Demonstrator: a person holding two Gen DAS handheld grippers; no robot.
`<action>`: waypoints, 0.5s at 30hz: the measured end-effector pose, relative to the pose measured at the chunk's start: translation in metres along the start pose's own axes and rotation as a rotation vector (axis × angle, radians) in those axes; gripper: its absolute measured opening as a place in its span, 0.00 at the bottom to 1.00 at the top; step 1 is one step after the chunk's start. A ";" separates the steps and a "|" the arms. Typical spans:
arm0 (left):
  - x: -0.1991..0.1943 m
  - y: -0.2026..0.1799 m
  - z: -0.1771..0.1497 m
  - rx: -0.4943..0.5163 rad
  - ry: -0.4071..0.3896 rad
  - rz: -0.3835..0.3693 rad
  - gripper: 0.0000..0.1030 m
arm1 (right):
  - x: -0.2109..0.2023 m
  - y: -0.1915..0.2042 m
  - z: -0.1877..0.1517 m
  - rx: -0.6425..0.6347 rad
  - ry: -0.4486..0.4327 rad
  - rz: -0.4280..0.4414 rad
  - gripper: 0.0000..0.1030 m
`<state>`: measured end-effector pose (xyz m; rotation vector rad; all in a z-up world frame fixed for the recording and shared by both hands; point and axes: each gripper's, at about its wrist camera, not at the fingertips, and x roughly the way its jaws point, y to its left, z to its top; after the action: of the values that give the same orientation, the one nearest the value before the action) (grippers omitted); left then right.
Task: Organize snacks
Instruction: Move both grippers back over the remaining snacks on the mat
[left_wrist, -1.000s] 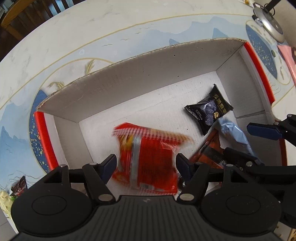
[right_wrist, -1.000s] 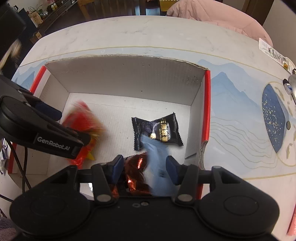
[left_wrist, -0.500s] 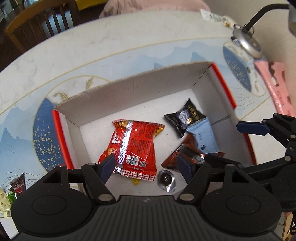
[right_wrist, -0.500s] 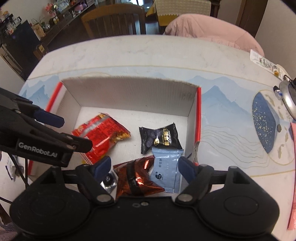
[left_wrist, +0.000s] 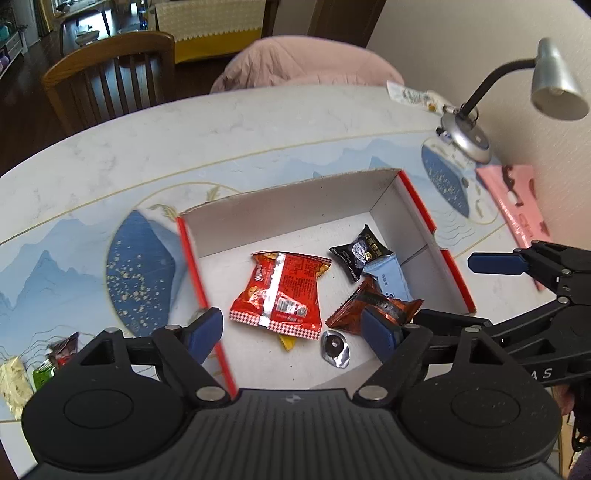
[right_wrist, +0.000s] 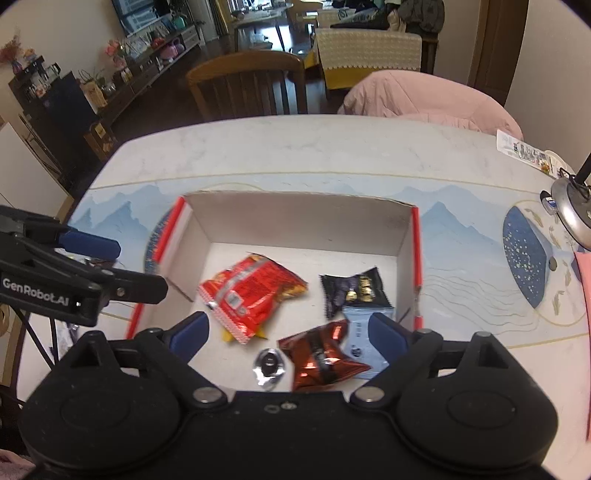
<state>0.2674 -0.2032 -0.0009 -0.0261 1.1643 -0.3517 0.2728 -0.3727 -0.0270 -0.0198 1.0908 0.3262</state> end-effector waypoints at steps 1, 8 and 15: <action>-0.006 0.004 -0.003 -0.007 -0.010 -0.004 0.80 | -0.002 0.005 -0.001 -0.001 -0.004 0.003 0.92; -0.044 0.035 -0.034 -0.014 -0.071 -0.018 0.85 | -0.014 0.049 -0.010 -0.016 -0.035 0.026 0.93; -0.071 0.078 -0.071 -0.037 -0.088 0.001 0.86 | -0.012 0.100 -0.020 -0.031 -0.034 0.047 0.94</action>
<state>0.1989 -0.0982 0.0188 -0.0731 1.0832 -0.3246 0.2237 -0.2838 -0.0114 -0.0160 1.0537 0.3849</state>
